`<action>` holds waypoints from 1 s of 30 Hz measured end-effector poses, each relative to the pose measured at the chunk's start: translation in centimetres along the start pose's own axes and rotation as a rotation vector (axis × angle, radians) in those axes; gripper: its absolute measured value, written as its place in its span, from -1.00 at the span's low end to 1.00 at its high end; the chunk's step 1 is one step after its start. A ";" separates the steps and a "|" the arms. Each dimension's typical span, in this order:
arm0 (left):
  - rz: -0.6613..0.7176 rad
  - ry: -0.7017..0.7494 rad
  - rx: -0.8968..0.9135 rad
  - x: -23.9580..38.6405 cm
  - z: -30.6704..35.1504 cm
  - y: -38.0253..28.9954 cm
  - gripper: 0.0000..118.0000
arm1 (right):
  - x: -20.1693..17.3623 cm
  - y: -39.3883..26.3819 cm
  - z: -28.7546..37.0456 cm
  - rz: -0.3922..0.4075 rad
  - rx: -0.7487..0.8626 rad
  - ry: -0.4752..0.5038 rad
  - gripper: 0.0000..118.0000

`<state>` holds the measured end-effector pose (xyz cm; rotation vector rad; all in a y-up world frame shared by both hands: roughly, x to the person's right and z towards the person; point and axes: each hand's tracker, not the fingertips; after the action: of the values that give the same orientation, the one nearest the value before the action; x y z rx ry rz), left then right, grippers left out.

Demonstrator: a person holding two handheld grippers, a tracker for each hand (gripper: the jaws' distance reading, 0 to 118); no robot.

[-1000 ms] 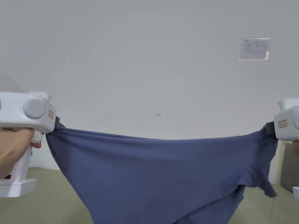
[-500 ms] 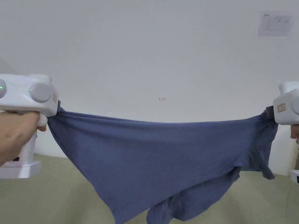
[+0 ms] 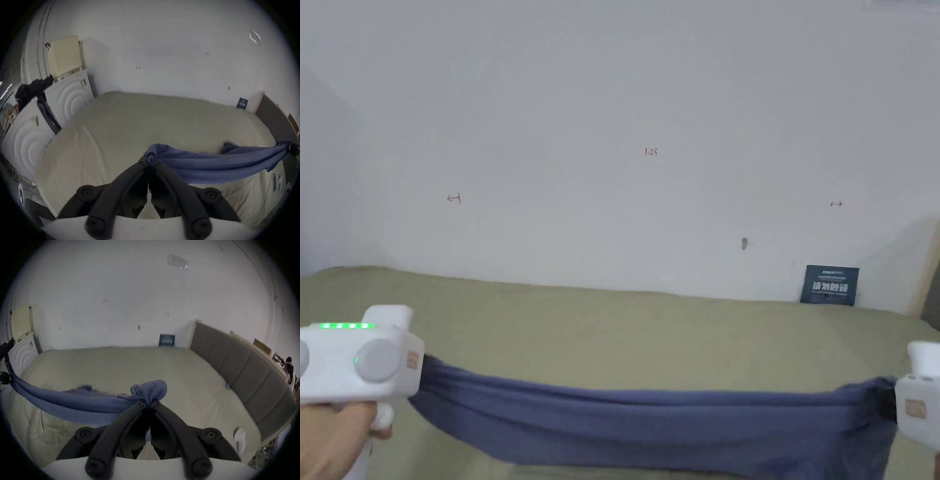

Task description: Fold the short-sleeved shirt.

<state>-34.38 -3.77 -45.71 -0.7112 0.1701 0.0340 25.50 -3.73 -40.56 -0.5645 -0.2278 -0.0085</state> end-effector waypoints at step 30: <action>0.000 -0.134 -0.149 -6.7 10.5 -25.3 0.64 | 5.3 -23.6 16.2 -0.068 -0.052 -0.003 0.94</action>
<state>-37.24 -15.93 -20.38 -0.8544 0.0388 0.0949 25.61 -14.78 -13.69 -0.6088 -0.2499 -0.0796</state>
